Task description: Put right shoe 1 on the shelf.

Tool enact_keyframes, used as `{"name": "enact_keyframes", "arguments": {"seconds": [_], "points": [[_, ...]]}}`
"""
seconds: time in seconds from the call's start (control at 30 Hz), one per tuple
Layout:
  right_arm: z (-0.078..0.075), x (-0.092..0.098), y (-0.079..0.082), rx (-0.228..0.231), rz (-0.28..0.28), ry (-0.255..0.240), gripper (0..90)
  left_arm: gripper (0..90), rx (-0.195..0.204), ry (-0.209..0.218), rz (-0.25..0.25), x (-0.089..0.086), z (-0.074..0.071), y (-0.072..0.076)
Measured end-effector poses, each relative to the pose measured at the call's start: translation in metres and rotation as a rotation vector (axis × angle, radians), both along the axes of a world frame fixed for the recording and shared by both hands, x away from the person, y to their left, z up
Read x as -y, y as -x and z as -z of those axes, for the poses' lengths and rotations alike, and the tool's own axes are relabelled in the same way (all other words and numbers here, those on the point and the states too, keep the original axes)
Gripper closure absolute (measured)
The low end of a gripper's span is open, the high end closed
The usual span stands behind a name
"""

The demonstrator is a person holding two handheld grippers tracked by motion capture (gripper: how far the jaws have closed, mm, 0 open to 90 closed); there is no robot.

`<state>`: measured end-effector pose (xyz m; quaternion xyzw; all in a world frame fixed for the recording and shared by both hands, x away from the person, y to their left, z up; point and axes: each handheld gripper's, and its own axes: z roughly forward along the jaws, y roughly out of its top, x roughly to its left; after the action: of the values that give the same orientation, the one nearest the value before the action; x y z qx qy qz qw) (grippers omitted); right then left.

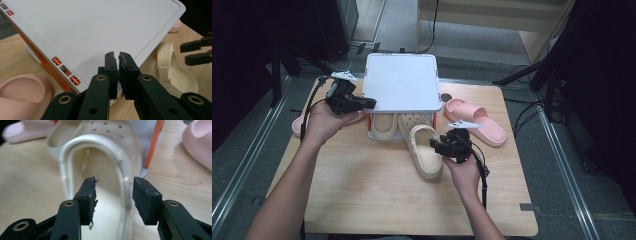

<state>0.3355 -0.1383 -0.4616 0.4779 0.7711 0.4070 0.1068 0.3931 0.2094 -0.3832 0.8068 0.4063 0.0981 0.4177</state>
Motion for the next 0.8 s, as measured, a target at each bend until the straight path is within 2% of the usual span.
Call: {"name": "enact_keyframes", "arguments": {"seconds": [0.23, 0.4, 0.5, 0.67, 0.8], "points": [[-0.002, 0.016, 0.032, 0.012, -0.074, 0.014, 66.2, 84.6, 0.006, -0.006, 0.001, 0.0, 0.0, 0.0], [0.009, 0.029, 0.054, -0.007, -0.082, 0.032, 73.2, 84.3, 0.005, -0.003, 0.003, 0.0, 0.0, 0.0], [0.014, 0.036, 0.065, -0.036, -0.078, 0.019, 79.1, 83.7, 0.009, -0.006, 0.005, 0.0, 0.0, 0.0], [0.023, 0.035, 0.075, -0.071, -0.095, 0.024, 88.6, 82.9, 0.015, -0.005, 0.011, -0.003, 0.001, 0.0], [0.03, 0.029, 0.075, -0.075, -0.115, 0.056, 89.0, 83.0, 0.016, -0.008, 0.015, -0.001, 0.0, 0.0]]}}
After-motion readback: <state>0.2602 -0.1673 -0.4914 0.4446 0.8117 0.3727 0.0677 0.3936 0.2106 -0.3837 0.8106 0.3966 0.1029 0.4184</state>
